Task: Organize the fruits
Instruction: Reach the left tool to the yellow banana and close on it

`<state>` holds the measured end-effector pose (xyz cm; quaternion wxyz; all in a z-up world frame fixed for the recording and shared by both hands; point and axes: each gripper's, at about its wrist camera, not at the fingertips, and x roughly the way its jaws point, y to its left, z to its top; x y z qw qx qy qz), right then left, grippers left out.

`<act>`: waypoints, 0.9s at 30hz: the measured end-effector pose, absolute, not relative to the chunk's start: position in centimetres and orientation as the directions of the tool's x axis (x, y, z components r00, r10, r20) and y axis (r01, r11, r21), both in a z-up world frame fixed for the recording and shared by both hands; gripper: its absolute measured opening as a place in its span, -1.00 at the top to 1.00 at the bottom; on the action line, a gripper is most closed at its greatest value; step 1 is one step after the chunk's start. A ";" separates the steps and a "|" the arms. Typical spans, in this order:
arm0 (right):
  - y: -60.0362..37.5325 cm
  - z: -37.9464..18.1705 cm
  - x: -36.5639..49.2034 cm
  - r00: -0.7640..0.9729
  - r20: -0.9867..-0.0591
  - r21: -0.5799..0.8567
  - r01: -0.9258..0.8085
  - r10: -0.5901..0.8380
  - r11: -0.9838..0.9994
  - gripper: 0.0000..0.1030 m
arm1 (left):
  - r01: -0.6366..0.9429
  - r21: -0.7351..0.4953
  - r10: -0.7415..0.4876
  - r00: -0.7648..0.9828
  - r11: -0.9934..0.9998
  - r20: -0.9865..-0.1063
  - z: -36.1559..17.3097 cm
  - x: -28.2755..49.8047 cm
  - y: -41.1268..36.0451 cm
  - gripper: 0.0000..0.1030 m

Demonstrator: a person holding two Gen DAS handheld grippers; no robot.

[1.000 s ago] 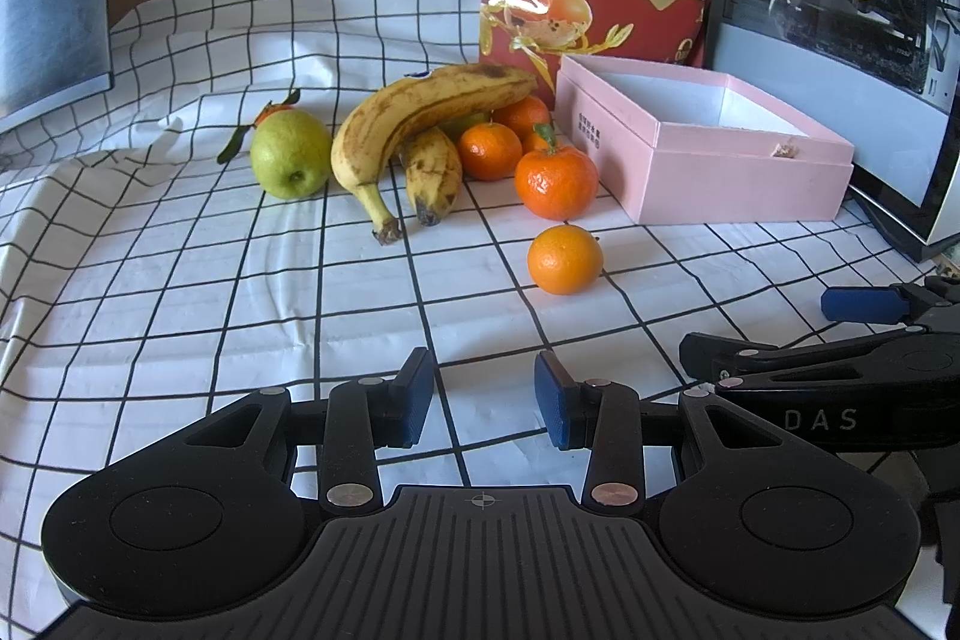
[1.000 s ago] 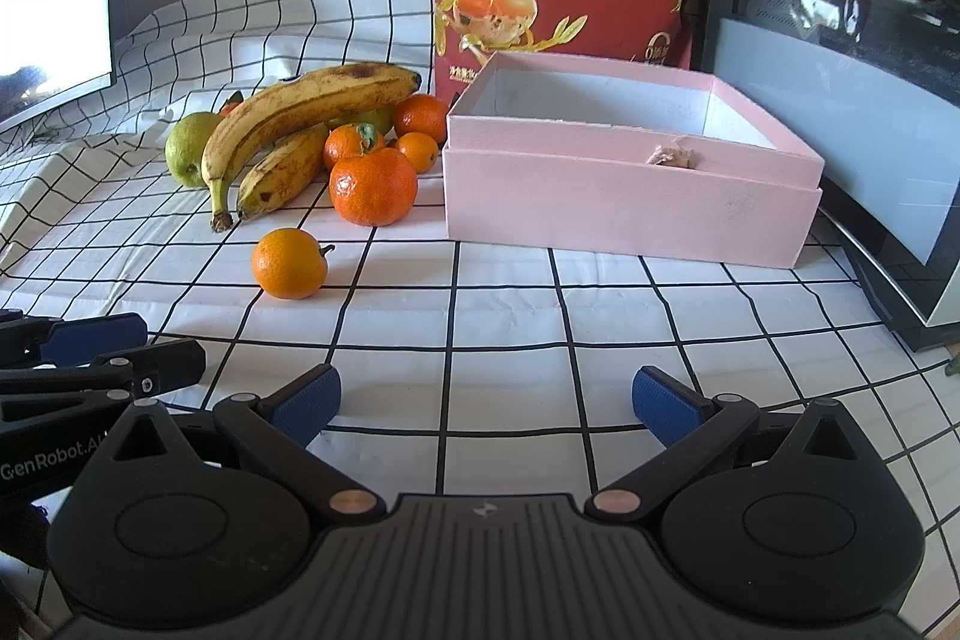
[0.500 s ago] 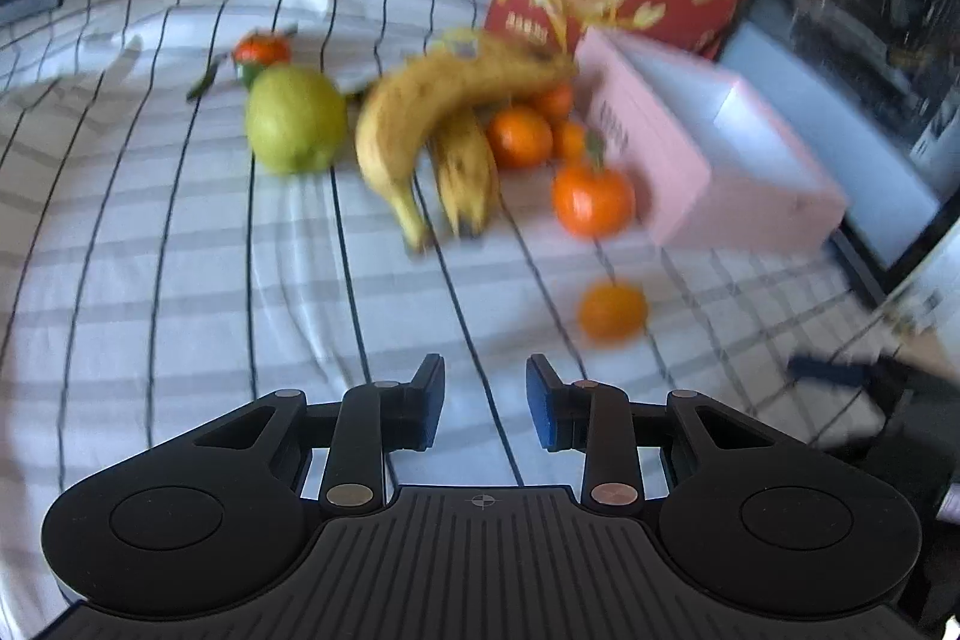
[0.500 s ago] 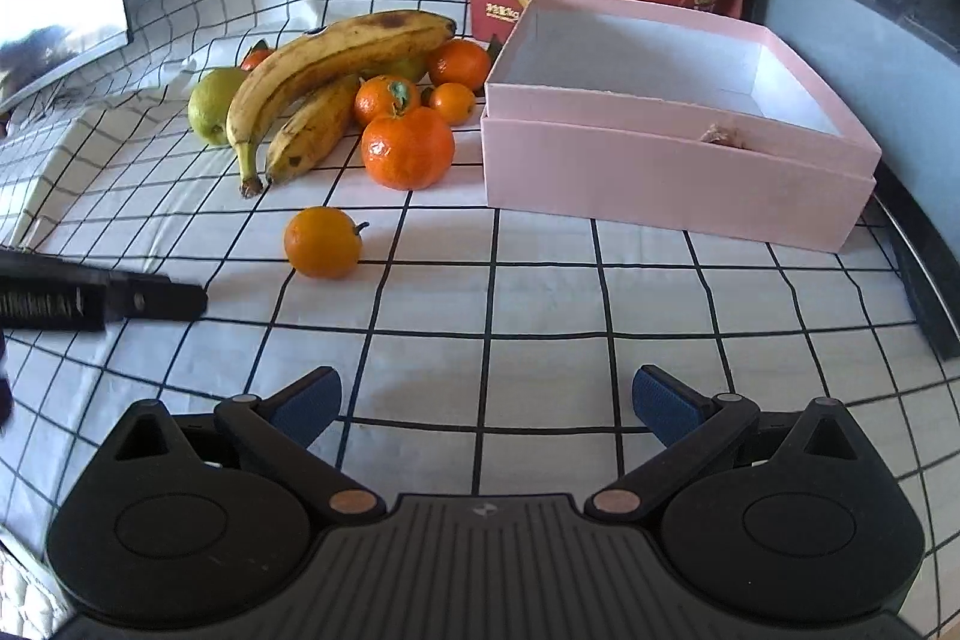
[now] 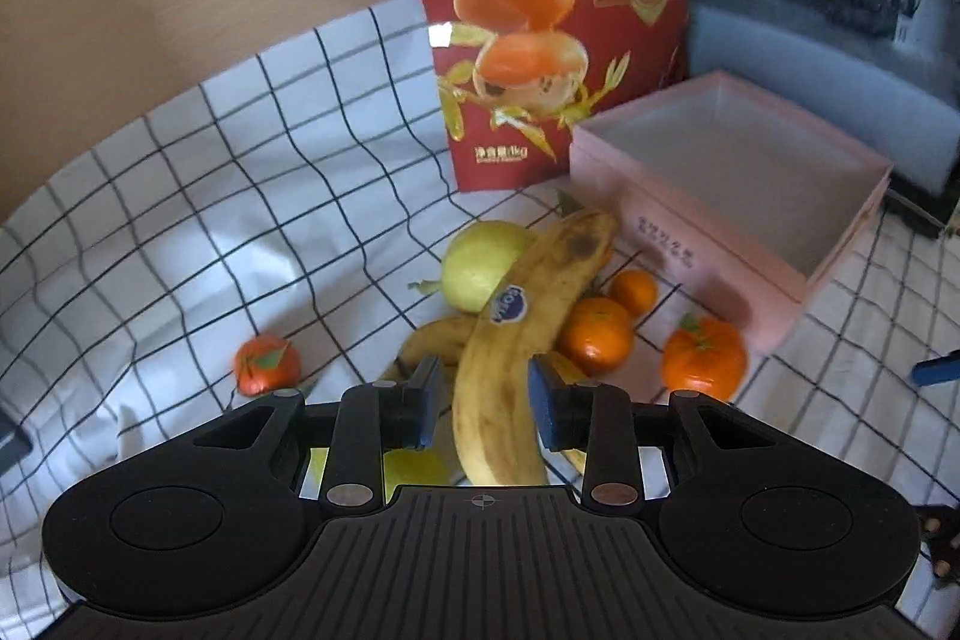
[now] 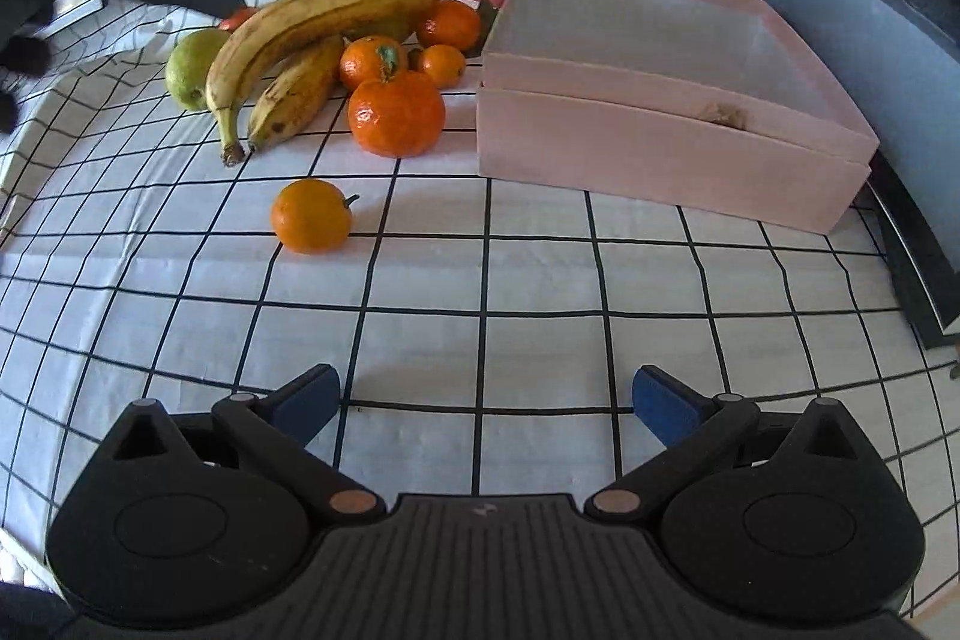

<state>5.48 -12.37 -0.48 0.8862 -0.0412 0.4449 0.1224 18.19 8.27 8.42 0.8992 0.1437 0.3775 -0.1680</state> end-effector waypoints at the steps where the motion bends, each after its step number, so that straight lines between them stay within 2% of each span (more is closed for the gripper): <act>1: -12.4 -0.5 5.5 0.573 -0.798 0.037 -0.260 0.185 0.965 -1.00 | 0.415 0.103 -0.207 0.636 0.904 -0.744 8.1 19.0 8.2 0.30; 3: -12.3 -0.4 5.3 0.573 -0.798 0.036 -0.262 0.185 0.964 -1.00 | 0.425 0.068 -0.228 0.607 0.903 -0.761 7.5 20.1 8.2 0.26; 6: -12.4 -0.3 5.1 0.577 -0.797 0.036 -0.249 0.178 0.968 -1.00 | 0.445 0.079 -0.228 0.593 0.892 -0.772 7.2 21.0 7.9 0.09; 11: -12.4 -0.3 4.1 0.611 -0.774 0.035 -0.224 0.168 0.974 -1.00 | 0.445 0.027 -0.259 0.567 0.895 -0.782 6.8 21.7 7.8 0.07; 18: -12.2 -0.4 4.0 0.638 -0.755 0.035 -0.197 0.155 0.980 -1.00 | 0.470 0.069 -0.240 0.566 0.880 -0.789 6.4 21.8 7.0 0.06; 21: -12.1 -0.4 3.8 0.652 -0.744 0.034 -0.183 0.147 0.982 -1.00 | 0.474 0.062 -0.241 0.552 0.878 -0.798 6.1 22.6 6.9 -0.02; 27: -11.8 -0.4 4.2 0.661 -0.737 0.032 -0.175 0.142 0.984 -1.00 | 0.502 0.089 -0.231 0.540 0.861 -0.809 5.2 23.7 6.0 0.00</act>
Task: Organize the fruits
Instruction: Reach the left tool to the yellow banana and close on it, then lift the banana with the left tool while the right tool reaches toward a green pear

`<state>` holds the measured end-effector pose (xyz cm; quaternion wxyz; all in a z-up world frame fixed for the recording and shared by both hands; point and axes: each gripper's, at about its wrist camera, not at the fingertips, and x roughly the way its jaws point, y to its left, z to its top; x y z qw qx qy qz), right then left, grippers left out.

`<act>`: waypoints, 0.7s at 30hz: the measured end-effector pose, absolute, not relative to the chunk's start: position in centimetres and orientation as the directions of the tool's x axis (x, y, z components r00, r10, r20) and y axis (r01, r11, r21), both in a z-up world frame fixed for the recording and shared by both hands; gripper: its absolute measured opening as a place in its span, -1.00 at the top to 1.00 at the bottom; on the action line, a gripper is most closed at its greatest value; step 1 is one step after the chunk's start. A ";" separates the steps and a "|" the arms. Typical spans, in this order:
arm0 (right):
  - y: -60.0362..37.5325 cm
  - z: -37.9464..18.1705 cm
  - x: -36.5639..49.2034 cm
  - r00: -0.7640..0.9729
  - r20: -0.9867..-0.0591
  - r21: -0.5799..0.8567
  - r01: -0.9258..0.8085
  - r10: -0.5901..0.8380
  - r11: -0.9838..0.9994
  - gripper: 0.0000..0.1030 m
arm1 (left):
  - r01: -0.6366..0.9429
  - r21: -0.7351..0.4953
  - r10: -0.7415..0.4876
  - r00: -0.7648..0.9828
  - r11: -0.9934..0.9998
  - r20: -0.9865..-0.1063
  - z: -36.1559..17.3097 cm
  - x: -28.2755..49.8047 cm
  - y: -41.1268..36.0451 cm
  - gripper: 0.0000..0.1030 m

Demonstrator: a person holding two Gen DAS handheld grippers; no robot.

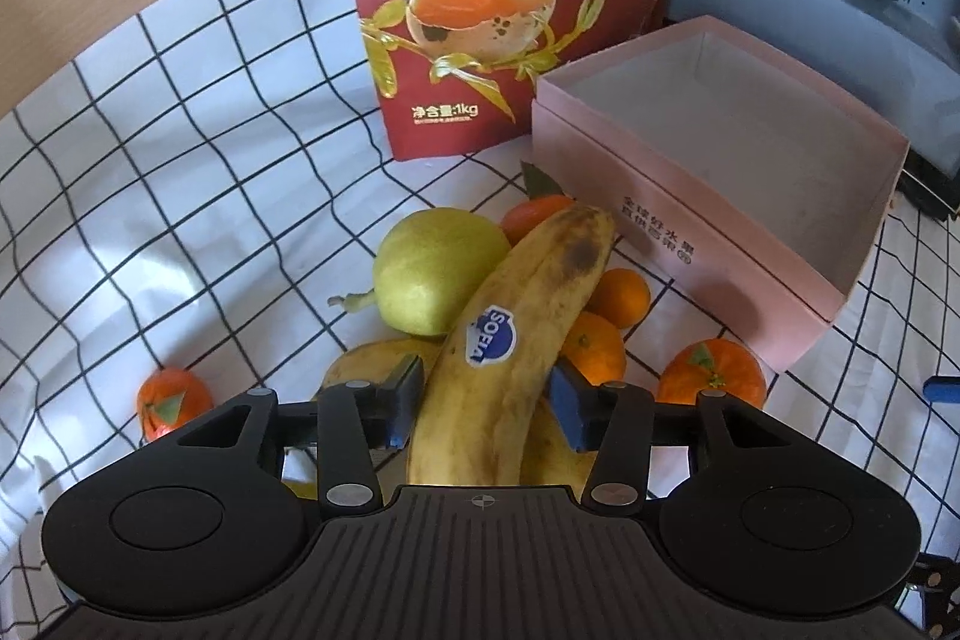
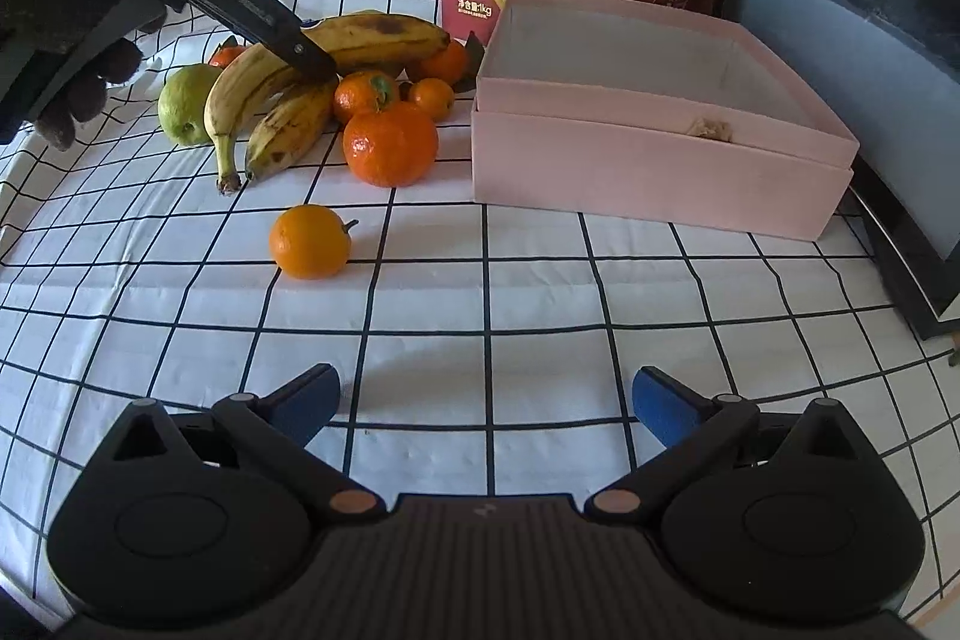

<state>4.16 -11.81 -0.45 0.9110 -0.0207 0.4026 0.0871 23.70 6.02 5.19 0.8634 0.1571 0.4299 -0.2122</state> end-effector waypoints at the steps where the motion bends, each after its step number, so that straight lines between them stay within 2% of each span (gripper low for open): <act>1: -11.8 -0.5 4.2 0.660 -0.738 0.032 -0.170 0.139 0.985 -1.00 | 0.504 0.091 -0.231 0.540 0.859 -0.809 5.2 23.7 6.0 0.00; 6: -11.6 -0.6 4.3 0.663 -0.738 0.035 -0.148 0.126 0.988 -1.00 | 0.507 0.093 -0.232 0.542 0.857 -0.808 5.4 22.9 6.4 0.07; 10: -11.6 -0.6 4.4 0.659 -0.742 0.036 -0.147 0.124 0.989 -1.00 | 0.416 -0.090 -0.309 0.497 0.905 -0.811 5.8 21.3 8.7 0.14; 15: -11.7 -0.8 4.6 0.661 -0.737 0.036 -0.166 0.138 0.985 -1.00 | 0.302 -0.280 -0.406 0.543 0.911 -0.735 6.6 17.0 12.2 0.24; 21: -11.0 -0.8 5.4 0.667 -0.730 0.035 -0.181 0.149 0.983 -1.00 | 0.253 -0.307 -0.398 0.589 0.917 -0.703 6.5 14.2 13.4 0.24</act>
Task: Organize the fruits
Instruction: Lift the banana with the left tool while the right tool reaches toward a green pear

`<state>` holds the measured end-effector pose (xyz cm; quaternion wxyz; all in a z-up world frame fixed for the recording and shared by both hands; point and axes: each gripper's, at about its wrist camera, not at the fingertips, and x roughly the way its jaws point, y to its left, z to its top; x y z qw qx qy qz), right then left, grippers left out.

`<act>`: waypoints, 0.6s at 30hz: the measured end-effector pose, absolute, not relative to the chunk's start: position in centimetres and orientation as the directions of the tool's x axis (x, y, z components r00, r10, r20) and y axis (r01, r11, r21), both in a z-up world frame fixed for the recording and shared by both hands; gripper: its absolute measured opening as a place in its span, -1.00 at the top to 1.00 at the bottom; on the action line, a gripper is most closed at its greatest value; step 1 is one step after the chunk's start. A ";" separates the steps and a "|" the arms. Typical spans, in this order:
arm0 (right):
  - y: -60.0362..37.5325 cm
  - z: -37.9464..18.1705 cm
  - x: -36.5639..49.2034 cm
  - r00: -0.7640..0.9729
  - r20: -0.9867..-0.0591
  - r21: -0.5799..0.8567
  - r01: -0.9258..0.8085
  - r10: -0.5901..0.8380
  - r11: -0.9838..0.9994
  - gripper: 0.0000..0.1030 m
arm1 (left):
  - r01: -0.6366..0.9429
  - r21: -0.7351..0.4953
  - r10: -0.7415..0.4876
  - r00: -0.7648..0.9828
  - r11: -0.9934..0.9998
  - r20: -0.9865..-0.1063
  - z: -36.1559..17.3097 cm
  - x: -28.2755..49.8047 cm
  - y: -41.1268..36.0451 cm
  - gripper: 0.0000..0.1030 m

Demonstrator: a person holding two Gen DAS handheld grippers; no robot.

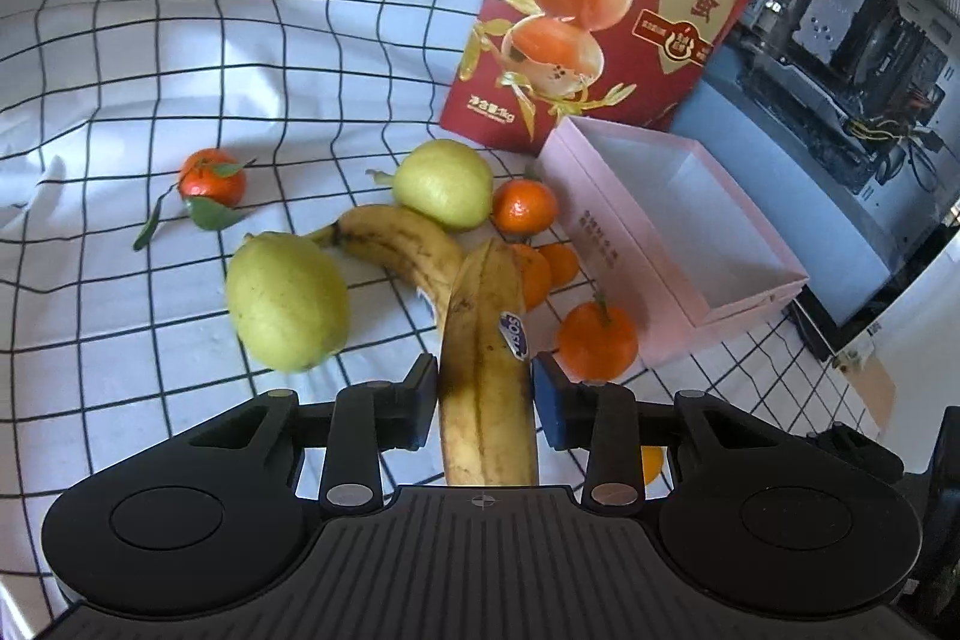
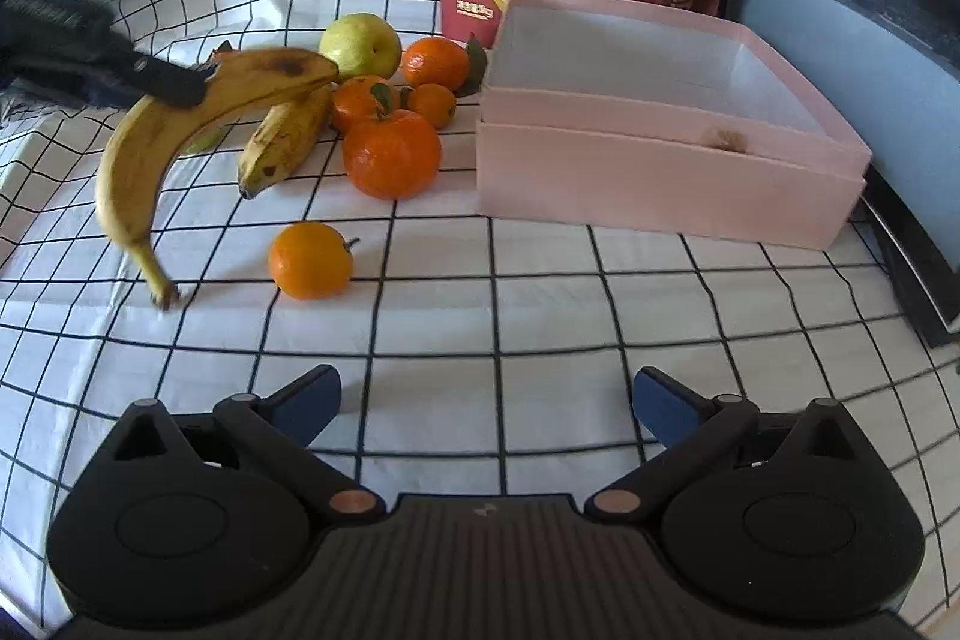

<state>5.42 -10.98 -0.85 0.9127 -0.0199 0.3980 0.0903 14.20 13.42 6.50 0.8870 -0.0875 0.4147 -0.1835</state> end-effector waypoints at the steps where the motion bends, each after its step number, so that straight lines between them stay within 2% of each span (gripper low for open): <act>1: -10.7 -0.9 5.6 0.668 -0.728 0.034 -0.186 0.152 0.982 -1.00 | 0.255 -0.299 -0.393 0.587 0.920 -0.708 6.6 14.4 13.3 0.24; 7: -9.6 -0.8 5.8 0.659 -0.735 0.033 -0.201 0.160 0.979 -1.00 | 0.293 -0.145 -0.287 0.530 0.945 -0.798 5.7 15.8 12.1 0.15; 11: -9.6 -1.1 5.1 0.667 -0.727 0.032 -0.208 0.166 0.978 -1.00 | 0.288 -0.142 -0.272 0.485 0.947 -0.831 4.1 16.7 12.6 0.18; 18: -9.6 -1.5 4.2 0.679 -0.717 0.031 -0.197 0.160 0.980 -1.00 | 0.261 -0.140 -0.258 0.502 0.955 -0.825 3.7 16.6 12.9 0.16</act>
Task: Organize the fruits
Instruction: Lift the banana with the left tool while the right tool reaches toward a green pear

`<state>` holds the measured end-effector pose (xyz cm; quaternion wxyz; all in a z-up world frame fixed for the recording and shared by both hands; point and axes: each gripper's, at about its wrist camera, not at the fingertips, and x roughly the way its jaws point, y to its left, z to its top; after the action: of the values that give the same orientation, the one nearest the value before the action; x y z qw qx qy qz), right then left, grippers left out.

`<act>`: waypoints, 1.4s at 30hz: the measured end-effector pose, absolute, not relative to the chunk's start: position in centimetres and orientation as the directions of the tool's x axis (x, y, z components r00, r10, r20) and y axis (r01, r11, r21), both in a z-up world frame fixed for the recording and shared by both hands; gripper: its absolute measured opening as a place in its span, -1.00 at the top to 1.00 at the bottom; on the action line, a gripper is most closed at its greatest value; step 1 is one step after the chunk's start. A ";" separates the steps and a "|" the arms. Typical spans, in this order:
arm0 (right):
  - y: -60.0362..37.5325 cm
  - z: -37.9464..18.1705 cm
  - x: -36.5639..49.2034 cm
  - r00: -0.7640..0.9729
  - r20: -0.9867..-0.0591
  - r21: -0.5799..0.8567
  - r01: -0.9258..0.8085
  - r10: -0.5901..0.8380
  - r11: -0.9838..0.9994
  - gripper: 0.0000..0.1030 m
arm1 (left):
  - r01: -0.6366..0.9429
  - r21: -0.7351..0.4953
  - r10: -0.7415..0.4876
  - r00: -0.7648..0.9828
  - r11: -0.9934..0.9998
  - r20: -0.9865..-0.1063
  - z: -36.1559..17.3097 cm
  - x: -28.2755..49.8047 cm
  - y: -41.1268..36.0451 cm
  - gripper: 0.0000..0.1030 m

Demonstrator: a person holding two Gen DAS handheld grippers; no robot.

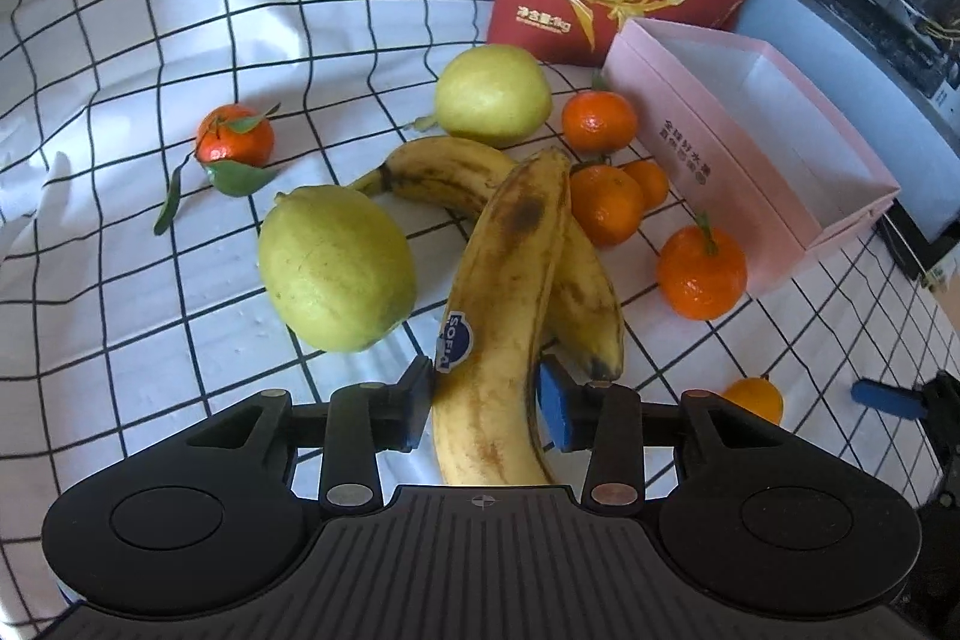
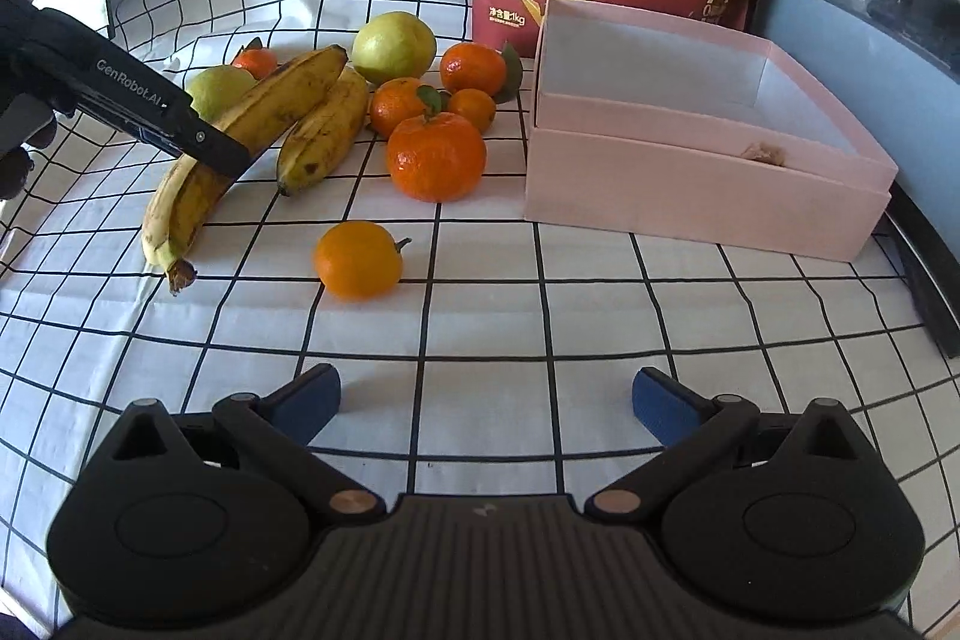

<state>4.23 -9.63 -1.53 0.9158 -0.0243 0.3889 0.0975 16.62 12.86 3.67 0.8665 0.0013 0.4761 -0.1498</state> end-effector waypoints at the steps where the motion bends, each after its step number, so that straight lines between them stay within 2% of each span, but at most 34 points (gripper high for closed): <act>1: -9.6 -1.5 4.1 0.680 -0.716 0.031 -0.196 0.159 0.980 -1.00 | 0.257 -0.137 -0.255 0.511 0.957 -0.821 3.5 16.4 12.9 0.16; 16: -9.6 -0.8 3.7 0.655 -0.738 0.003 -0.241 0.165 0.971 -0.94 | 0.188 -0.103 -0.189 0.523 0.977 -0.831 3.5 10.3 13.1 0.19; 22: -8.8 -0.5 3.5 0.658 -0.733 -0.017 -0.272 0.173 0.962 -0.93 | 0.186 -0.067 -0.156 0.516 0.980 -0.843 3.8 10.5 12.5 0.18; 34: -8.8 -0.5 2.9 0.671 -0.720 -0.022 -0.276 0.176 0.961 -0.92 | 0.196 -0.070 -0.158 0.482 0.978 -0.862 3.1 11.2 11.7 0.16; 37: -9.0 -0.5 3.0 0.671 -0.719 -0.009 -0.272 0.183 0.962 -0.85 | 0.160 -0.083 -0.152 0.489 0.984 -0.859 3.1 11.0 11.7 0.16; 42: -8.6 -0.1 3.3 0.668 -0.715 -0.017 -0.310 0.205 0.951 -0.57 | 0.118 -0.109 -0.155 0.522 0.987 -0.839 3.0 10.6 12.0 0.15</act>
<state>3.28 -8.57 -0.11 0.9107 -0.0686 0.3819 0.1415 10.61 11.95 3.01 0.8721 -0.0191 0.4827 -0.0784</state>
